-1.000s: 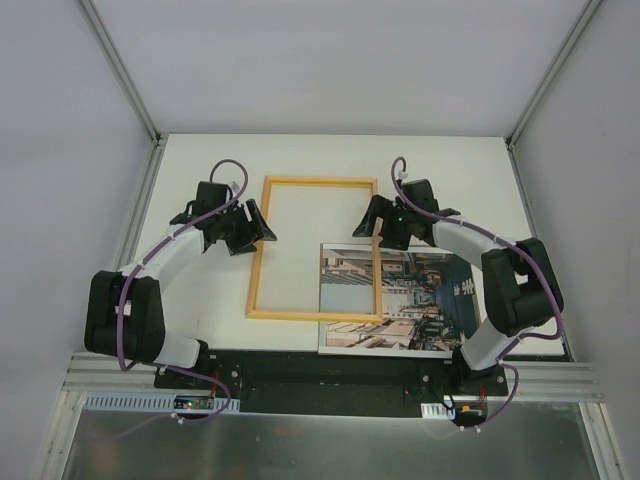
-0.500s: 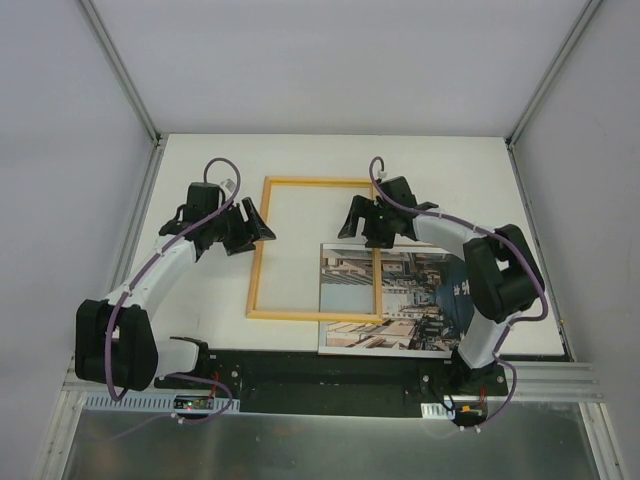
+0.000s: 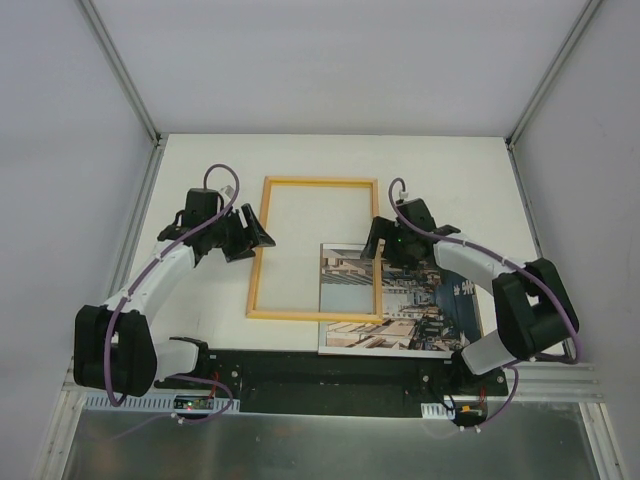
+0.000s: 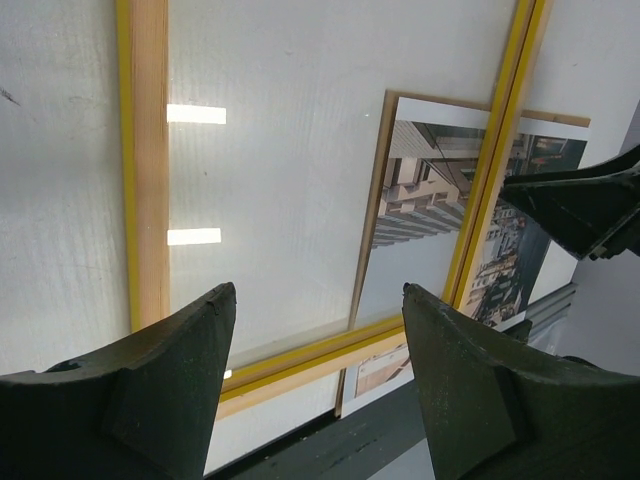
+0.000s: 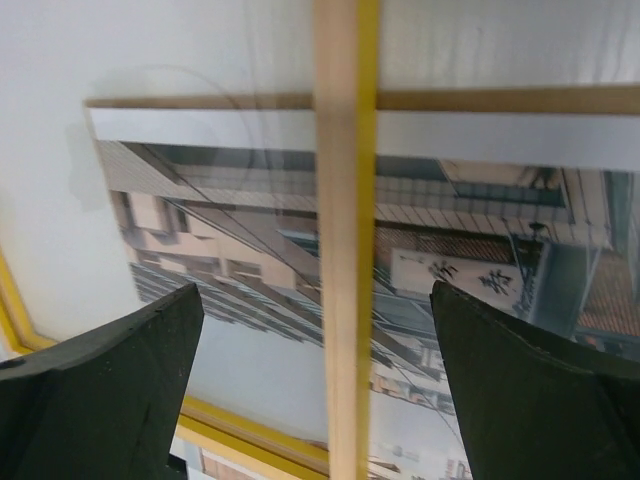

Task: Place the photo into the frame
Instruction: Move the frame body to the center of the board.

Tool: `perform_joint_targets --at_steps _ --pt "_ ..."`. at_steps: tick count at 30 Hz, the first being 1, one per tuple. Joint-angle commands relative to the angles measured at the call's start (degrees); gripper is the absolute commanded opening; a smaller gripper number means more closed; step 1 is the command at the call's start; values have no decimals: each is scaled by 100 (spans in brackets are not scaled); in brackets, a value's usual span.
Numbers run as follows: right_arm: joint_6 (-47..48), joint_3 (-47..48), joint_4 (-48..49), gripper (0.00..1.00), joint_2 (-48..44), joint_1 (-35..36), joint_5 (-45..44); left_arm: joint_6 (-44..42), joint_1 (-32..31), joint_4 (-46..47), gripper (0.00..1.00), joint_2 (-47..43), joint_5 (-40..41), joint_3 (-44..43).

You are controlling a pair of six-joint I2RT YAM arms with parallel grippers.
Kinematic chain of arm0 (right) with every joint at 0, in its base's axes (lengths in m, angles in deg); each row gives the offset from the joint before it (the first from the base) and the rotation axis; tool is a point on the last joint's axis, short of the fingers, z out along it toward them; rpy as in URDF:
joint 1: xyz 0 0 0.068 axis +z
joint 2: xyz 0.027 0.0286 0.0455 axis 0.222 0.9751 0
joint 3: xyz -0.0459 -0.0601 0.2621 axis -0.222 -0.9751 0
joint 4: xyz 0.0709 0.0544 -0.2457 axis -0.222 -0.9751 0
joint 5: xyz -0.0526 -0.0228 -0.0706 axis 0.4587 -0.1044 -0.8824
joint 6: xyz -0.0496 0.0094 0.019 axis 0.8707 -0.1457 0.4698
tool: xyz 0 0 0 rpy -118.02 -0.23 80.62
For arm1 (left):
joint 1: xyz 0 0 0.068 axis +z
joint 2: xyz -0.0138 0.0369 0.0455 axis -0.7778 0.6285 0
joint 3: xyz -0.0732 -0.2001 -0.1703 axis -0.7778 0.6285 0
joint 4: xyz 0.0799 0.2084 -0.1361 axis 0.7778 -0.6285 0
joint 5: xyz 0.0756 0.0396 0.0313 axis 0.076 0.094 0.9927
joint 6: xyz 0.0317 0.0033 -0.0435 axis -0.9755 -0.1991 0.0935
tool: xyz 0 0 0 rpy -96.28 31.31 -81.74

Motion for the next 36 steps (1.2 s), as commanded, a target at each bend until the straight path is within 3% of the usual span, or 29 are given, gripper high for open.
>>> perform_joint_targets --at_steps 1,5,19,28,36 --pt "-11 -348 -178 96 -291 72 -374 56 47 -50 67 -266 -209 84" --pt "-38 -559 -231 81 -449 204 -620 39 56 -50 67 -381 -226 155" --pt "-126 -349 -854 50 -424 1047 -2052 -5 117 -50 67 -530 -253 260" --pt "-222 82 -1180 37 -116 1504 -2519 -102 284 -50 66 -601 -393 330" --pt "-257 355 -1303 31 166 1645 -2598 -163 442 -50 66 -636 -507 374"
